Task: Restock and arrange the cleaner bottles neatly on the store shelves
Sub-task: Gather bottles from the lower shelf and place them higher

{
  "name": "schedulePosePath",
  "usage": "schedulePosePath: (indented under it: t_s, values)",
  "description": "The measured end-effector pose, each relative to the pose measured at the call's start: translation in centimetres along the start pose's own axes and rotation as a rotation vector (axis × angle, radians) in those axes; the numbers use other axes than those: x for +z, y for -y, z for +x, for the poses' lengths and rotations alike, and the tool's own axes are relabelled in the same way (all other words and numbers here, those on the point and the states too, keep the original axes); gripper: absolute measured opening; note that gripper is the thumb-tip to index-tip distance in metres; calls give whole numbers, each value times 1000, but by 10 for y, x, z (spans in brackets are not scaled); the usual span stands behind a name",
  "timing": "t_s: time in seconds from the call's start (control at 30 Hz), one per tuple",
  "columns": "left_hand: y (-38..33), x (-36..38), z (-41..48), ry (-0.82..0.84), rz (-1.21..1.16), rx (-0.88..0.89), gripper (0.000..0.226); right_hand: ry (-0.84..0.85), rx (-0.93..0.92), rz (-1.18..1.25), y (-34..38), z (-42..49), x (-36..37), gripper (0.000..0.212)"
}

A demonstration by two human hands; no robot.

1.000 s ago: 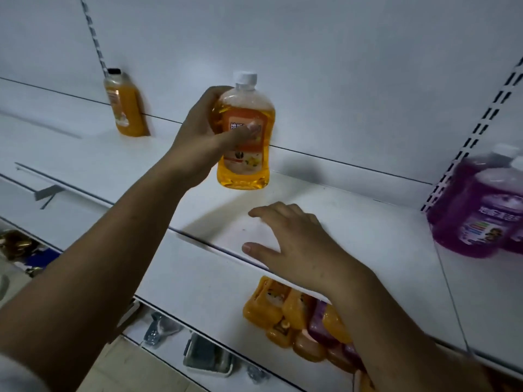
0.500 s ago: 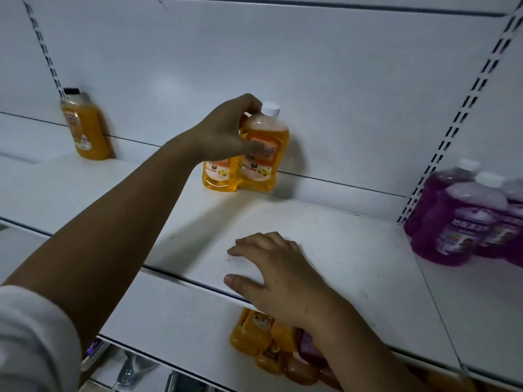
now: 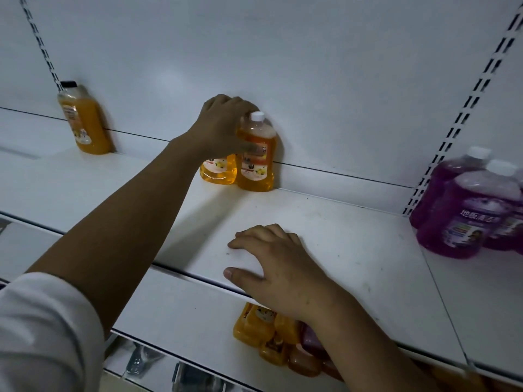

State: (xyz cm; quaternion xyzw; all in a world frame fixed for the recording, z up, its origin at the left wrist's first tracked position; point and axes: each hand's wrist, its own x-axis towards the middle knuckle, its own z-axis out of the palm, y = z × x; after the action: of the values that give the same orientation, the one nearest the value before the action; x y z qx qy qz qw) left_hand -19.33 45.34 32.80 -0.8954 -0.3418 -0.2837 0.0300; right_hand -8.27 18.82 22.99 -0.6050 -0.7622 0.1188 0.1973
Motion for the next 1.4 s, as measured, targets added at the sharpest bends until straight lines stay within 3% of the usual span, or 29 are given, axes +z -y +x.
schedulePosePath:
  t_s: [0.23, 0.33, 0.47, 0.57, 0.9, 1.1, 1.4]
  values:
    - [-6, 0, -2, -14, 18, -4, 74, 4, 4, -5, -1, 1, 1, 51]
    - [-7, 1, -6, -69, 2, -14, 90, 1, 7, -5, -1, 1, 0, 51]
    - [-6, 12, -23, -240, -261, -288, 122, 1, 8, 1, 0, 0, 1, 50]
    - [1, 27, -34, -191, -347, -425, 132, 2, 16, -6, 0, 1, 1, 50]
    - [3, 35, -34, -218, -347, -398, 128, -2, 29, -12, 2, 3, 1, 51]
    - [1, 28, -44, -218, -369, -398, 139, -27, 27, 12, 2, 2, -3, 49]
    - [-47, -22, -145, -186, -185, -211, 92, -144, 67, -3, 8, -16, -9, 52]
